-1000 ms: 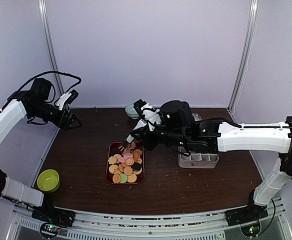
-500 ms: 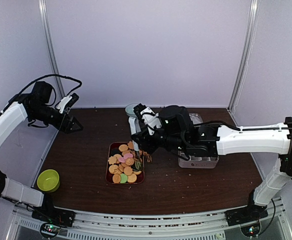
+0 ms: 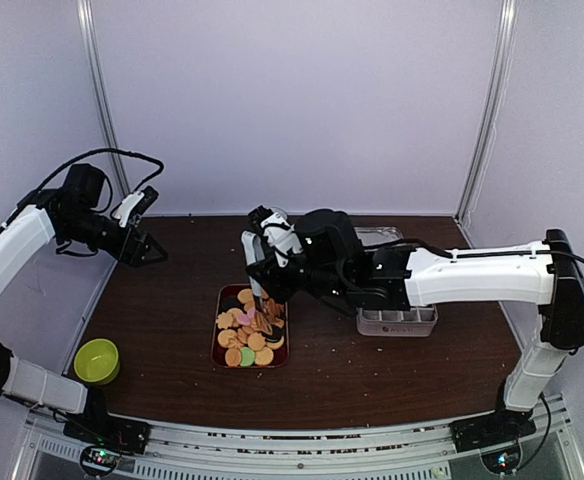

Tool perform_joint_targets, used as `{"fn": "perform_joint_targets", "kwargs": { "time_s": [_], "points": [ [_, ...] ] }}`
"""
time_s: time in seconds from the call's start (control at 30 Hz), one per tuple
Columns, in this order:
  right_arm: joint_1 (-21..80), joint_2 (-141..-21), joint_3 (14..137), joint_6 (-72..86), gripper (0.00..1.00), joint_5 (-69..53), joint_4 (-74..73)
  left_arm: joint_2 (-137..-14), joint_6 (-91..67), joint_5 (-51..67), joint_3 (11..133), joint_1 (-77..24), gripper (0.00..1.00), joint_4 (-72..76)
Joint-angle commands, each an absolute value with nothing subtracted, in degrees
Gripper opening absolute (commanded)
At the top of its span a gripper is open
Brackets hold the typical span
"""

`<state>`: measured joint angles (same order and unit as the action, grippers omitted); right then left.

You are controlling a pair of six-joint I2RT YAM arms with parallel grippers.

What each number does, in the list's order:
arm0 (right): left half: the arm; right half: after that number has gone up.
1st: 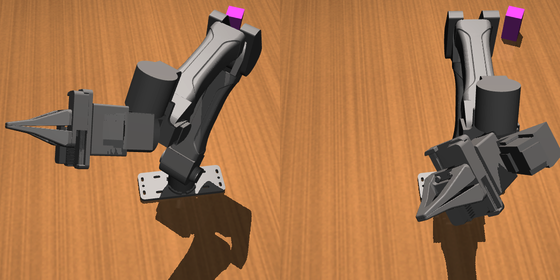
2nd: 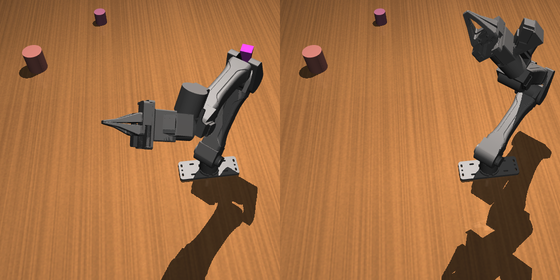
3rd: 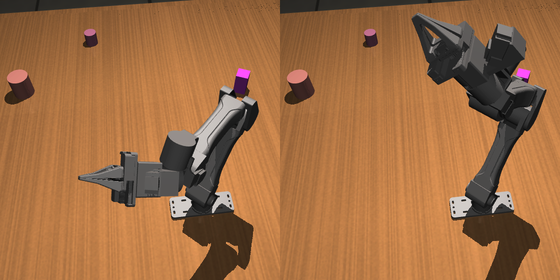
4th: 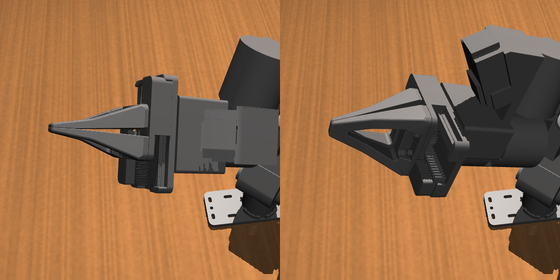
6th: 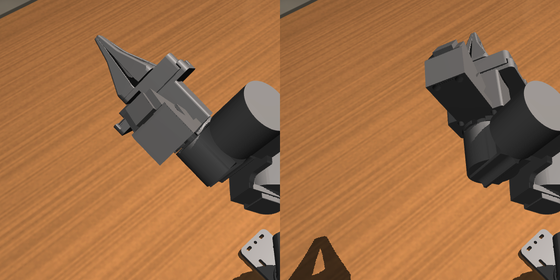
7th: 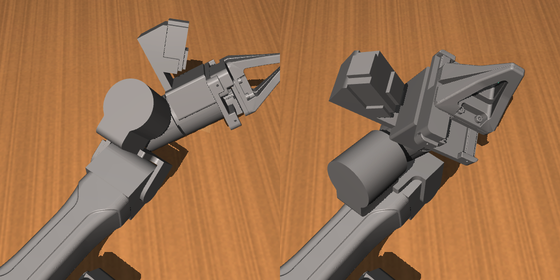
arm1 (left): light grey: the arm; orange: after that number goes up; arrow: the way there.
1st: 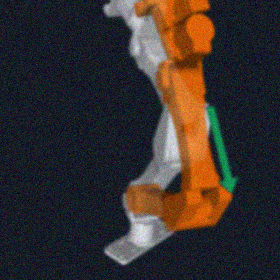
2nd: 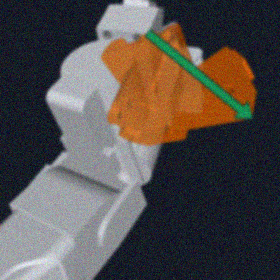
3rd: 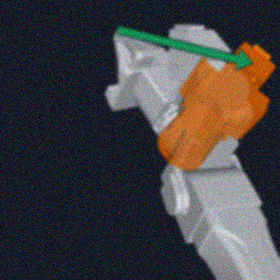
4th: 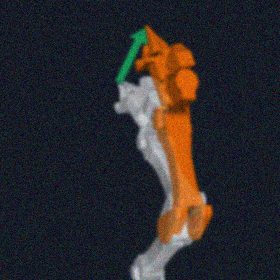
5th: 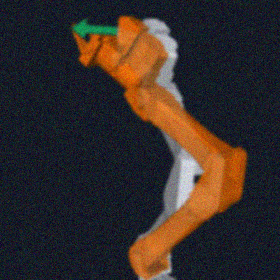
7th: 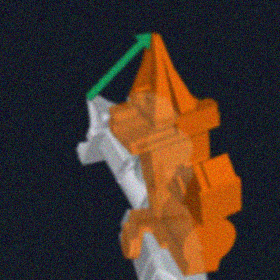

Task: Pack the cookies
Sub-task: Pick up the fake cookies from the plate.

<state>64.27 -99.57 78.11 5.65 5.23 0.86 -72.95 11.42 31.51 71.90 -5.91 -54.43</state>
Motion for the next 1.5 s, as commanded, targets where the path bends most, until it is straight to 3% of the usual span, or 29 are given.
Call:
{"fn": "perform_joint_targets", "kwargs": {
  "time_s": [0.0, 0.47, 0.93, 1.33, 1.47],
  "points": [
    [64.53, -101.28, 81.73, 4.76, 0.38, 7.9, 6.79, -71.33, 11.13, 32.77, 70.89, -5.52, 0.76, -52.39],
    [64.37, -106.66, 75.73, 7.25, 0.37, 11.97, 23.73, -69.8, 11.84, 32.78, 69.47, -5.53, 0.76, -52.03],
    [65.14, -103.98, 66.33, 9.2, 0.37, 13.21, 26.86, -68.92, 11.51, 34.0, 69.09, -5.49, 0.75, -51.6],
    [66.52, -99.45, 65.1, 8.39, 0.08, 15.37, 25.54, -68.96, 10.64, 35.25, 68.91, -5.49, 0.74, -51.33],
    [66.46, -99.38, 67.07, 8.11, 0.05, 14.9, 25.31, -68.57, 10.59, 35.19, 68.74, -5.5, 0.74, -51.33]
  ]
}}
